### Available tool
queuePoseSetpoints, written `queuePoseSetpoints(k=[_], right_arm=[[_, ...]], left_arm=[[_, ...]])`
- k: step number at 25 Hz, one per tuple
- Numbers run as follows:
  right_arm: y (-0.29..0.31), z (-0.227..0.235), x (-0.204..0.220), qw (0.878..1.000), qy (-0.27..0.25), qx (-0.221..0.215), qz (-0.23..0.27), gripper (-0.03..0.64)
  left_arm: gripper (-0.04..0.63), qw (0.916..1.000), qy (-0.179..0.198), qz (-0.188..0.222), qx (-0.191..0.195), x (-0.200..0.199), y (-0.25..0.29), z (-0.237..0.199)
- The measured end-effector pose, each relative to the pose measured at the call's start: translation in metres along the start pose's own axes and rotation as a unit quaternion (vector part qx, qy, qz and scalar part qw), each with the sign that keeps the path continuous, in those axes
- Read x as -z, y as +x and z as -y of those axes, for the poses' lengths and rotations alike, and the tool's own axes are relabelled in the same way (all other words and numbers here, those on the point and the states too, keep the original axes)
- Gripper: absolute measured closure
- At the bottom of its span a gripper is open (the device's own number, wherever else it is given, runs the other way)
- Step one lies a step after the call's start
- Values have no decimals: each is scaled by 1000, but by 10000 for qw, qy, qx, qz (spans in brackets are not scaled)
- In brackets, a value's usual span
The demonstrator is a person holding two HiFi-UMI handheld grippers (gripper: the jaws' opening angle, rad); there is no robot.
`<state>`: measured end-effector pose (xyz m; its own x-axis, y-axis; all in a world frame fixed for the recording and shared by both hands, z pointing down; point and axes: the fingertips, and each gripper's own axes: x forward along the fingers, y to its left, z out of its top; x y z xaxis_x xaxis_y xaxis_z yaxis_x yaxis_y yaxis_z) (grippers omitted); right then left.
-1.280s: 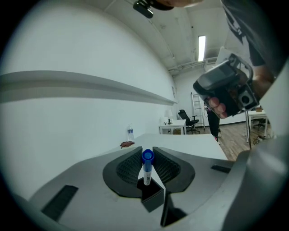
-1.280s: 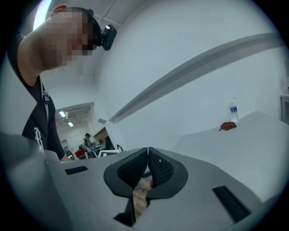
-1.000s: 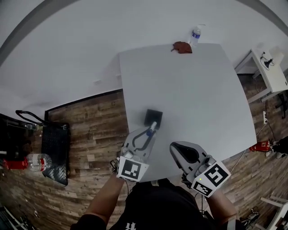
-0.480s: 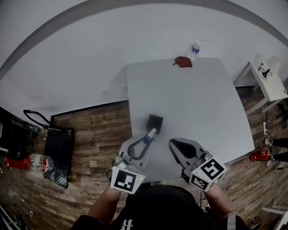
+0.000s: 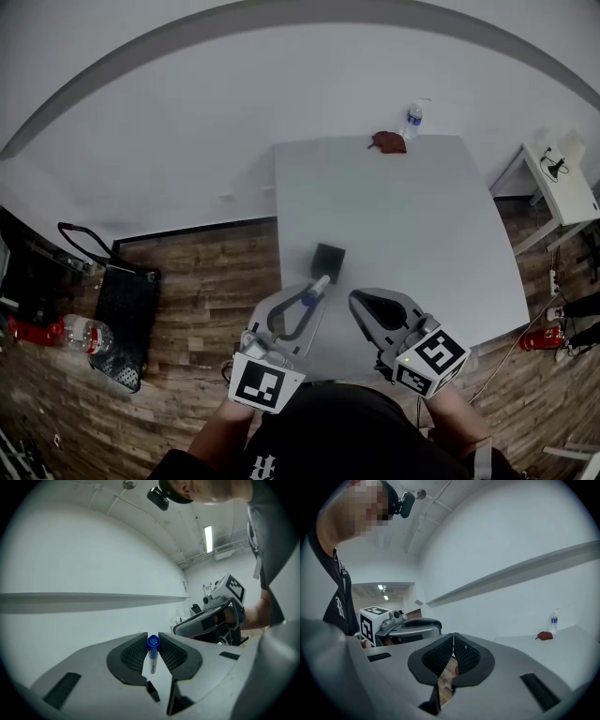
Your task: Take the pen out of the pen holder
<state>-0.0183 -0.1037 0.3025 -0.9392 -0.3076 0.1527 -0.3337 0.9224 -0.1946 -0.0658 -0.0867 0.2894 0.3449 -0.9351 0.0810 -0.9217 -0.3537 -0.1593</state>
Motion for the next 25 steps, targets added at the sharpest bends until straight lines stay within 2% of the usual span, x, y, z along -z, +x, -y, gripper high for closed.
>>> queuePoseSetpoints(k=[7, 25], right_arm=[[1, -3, 0, 9998, -171, 31, -69, 601], [7, 0, 1, 9997, -130, 165, -114, 601]], left_arm=[[522, 9999, -70, 88, -50, -6, -1, -1], [522, 9999, -148, 56, 4, 1, 1, -11]])
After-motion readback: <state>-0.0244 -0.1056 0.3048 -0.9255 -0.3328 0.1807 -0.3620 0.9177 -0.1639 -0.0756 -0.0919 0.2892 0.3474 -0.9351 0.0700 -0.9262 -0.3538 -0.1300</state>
